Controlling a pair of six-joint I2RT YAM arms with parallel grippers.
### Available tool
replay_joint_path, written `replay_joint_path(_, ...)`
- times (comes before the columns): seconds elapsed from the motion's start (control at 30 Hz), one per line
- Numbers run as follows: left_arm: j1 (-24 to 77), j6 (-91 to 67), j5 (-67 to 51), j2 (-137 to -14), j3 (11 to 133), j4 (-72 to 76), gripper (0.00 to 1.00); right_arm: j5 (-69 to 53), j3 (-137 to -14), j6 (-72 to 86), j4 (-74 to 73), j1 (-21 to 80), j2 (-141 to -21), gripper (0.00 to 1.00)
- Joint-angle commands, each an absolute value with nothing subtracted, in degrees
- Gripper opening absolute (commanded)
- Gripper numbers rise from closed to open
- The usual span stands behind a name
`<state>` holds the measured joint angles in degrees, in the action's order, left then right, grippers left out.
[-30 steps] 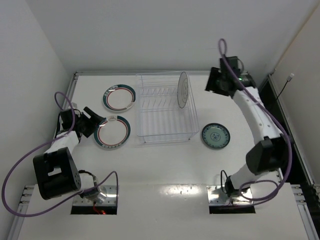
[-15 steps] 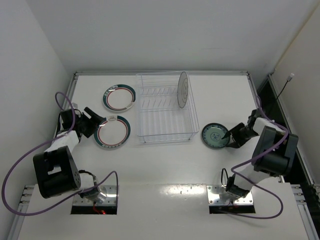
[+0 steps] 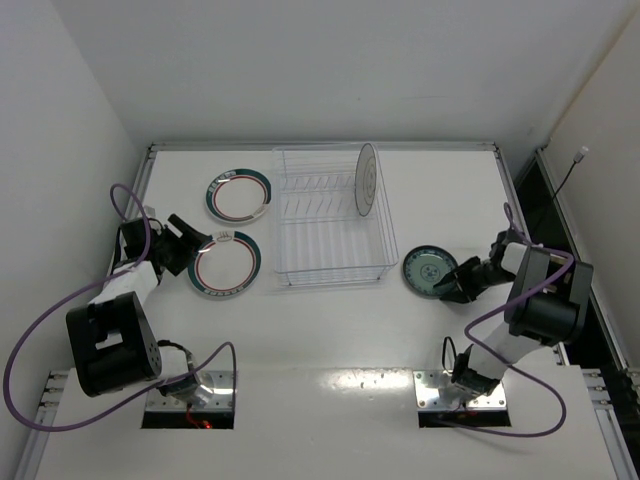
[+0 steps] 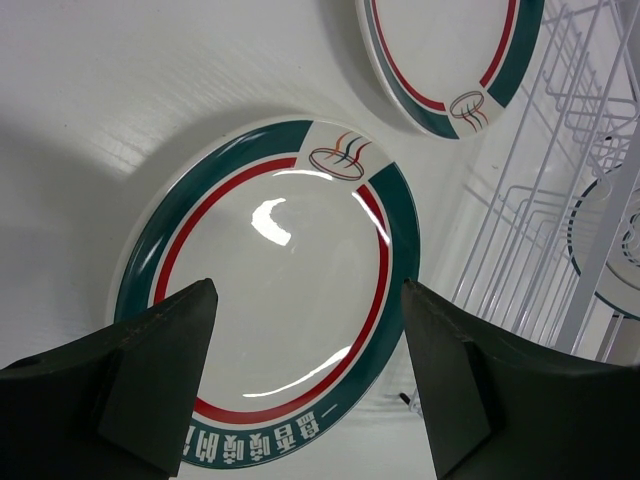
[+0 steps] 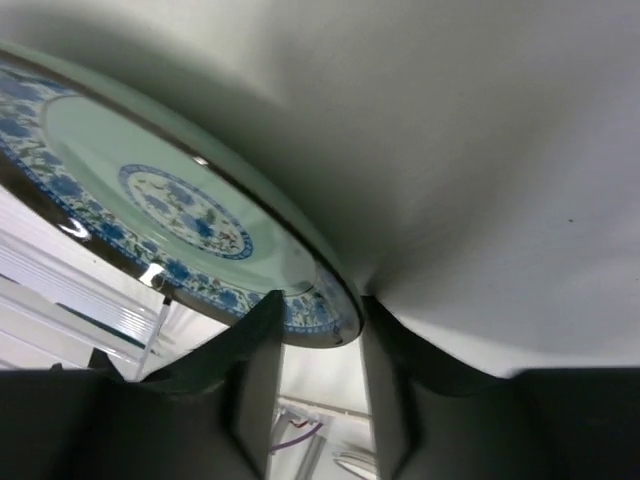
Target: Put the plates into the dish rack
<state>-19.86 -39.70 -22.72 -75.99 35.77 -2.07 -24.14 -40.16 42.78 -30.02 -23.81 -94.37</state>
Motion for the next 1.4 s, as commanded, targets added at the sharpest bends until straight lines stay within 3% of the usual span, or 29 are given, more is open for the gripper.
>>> replay_joint_path(0.0,-19.51,-39.81,-23.47,-75.94,35.60,-0.62,0.71,-23.73,-38.14,42.45,-27.07,-23.29,-96.24,0.30)
replay_joint_path(0.03,-19.51,-39.81,-23.47,-75.94,35.60,-0.62,0.71,-24.43,-38.14,42.45,-26.37,-23.29,-96.24,0.17)
replay_joint_path(0.13,-19.51,-39.81,-23.47,-75.94,35.60,-0.62,0.71,-24.43,-38.67,42.45,-25.84,-23.29,-96.86,0.00)
replay_joint_path(0.37,-19.51,-39.81,-22.94,-75.94,35.60,-0.62,0.71,-17.77,-52.18,42.45,-29.07,-21.18,-89.57,0.00)
replay_joint_path(0.57,-19.51,-39.29,-22.94,-75.94,35.60,-1.14,0.71,-5.20,-76.44,40.61,-37.87,-17.50,-90.35,0.00)
replay_joint_path(0.77,-19.51,-39.29,-22.94,-75.94,35.60,-1.14,0.71,9.03,-88.58,37.81,-38.93,-3.45,-89.56,0.00)
replay_joint_path(1.07,-19.51,-39.29,-23.47,-76.46,35.60,-1.14,0.71,30.03,-122.29,33.58,-52.99,17.13,-105.54,0.00)
replay_joint_path(1.23,-19.51,-39.29,-23.47,-76.46,35.07,-1.14,0.71,31.73,-138.65,30.07,-60.53,22.41,-119.23,0.00)
replay_joint_path(1.37,-18.90,-39.81,-23.47,-76.46,34.54,-2.45,0.71,36.73,-137.04,30.58,-62.24,24.78,-121.03,0.00)
